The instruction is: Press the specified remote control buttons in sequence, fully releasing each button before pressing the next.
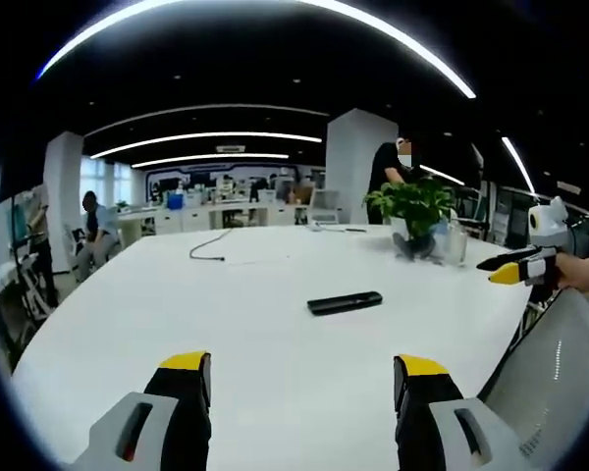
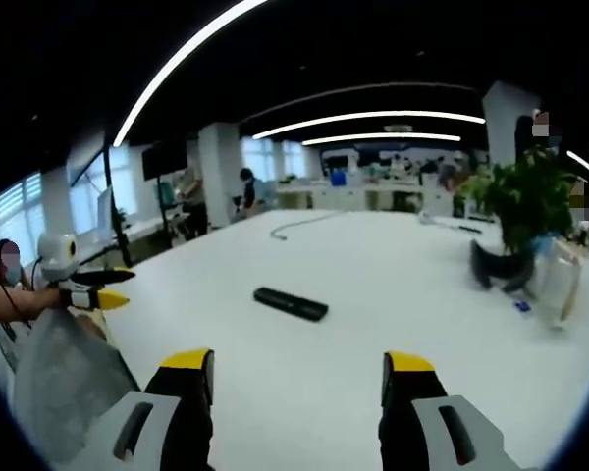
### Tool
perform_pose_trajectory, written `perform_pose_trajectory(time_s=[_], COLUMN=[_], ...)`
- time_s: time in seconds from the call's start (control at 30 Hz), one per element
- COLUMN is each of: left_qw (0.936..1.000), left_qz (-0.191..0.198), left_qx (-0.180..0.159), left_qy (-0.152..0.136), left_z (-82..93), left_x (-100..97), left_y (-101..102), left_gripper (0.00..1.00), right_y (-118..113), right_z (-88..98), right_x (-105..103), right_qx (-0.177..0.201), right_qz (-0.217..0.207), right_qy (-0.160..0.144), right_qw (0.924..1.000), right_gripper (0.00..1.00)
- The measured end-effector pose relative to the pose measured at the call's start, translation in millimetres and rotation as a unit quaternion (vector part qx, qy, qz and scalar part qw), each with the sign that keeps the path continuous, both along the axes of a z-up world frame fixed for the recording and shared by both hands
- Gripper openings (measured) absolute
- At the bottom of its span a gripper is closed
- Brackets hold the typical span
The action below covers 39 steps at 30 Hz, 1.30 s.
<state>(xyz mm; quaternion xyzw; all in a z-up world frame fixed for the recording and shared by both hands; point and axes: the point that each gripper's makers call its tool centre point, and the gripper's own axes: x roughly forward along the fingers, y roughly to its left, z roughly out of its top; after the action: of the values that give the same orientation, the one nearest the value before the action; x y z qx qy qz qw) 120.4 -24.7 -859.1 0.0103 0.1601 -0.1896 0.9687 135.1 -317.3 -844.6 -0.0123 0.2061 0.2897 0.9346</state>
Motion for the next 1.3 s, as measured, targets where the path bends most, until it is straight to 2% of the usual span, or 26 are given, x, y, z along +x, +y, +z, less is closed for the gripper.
perform_pose_trajectory(time_s=[0.1,0.33,0.57,1.03,1.1,1.17,1.23,1.3], left_qw=[1.0000,0.9999,0.9998,0.9995,0.9996,0.9996,0.9974,0.9935], left_qz=[0.001,0.001,-0.001,-0.004,-0.011,-0.023,-0.056,-0.087], left_qx=[0.000,-0.004,-0.008,-0.010,-0.014,-0.017,-0.035,-0.031], left_qy=[-0.006,-0.014,-0.016,-0.028,-0.020,0.002,0.030,0.066], left_z=[2.0,5.2,5.6,10.2,8.1,1.0,-6.1,-17.3], left_x=[0.0,0.7,1.6,3.5,3.5,2.9,-1.0,-5.6], left_y=[1,0,0,-2,-4,-9,-21,-31], left_gripper=[0.78,0.78,0.78,0.78,0.78,0.78,0.79,0.81], right_y=[1,-1,-1,-8,-11,-12,-14,-16], right_z=[-1.1,-5.1,-10.2,-23.6,-24.4,-24.1,-24.5,-24.5], right_x=[-1,0,1,8,10,11,12,13], right_qx=[-0.016,-0.023,-0.045,-0.062,-0.062,-0.058,-0.055,-0.051], right_qz=[0.003,0.003,0.014,0.018,0.015,0.012,0.008,0.004], right_qy=[-0.001,0.007,0.008,0.019,0.018,0.018,0.019,0.019], right_qw=[0.9999,0.9997,0.9988,0.9977,0.9978,0.9981,0.9983,0.9985], right_gripper=[0.68,0.67,0.67,0.68,0.68,0.68,0.68,0.68])
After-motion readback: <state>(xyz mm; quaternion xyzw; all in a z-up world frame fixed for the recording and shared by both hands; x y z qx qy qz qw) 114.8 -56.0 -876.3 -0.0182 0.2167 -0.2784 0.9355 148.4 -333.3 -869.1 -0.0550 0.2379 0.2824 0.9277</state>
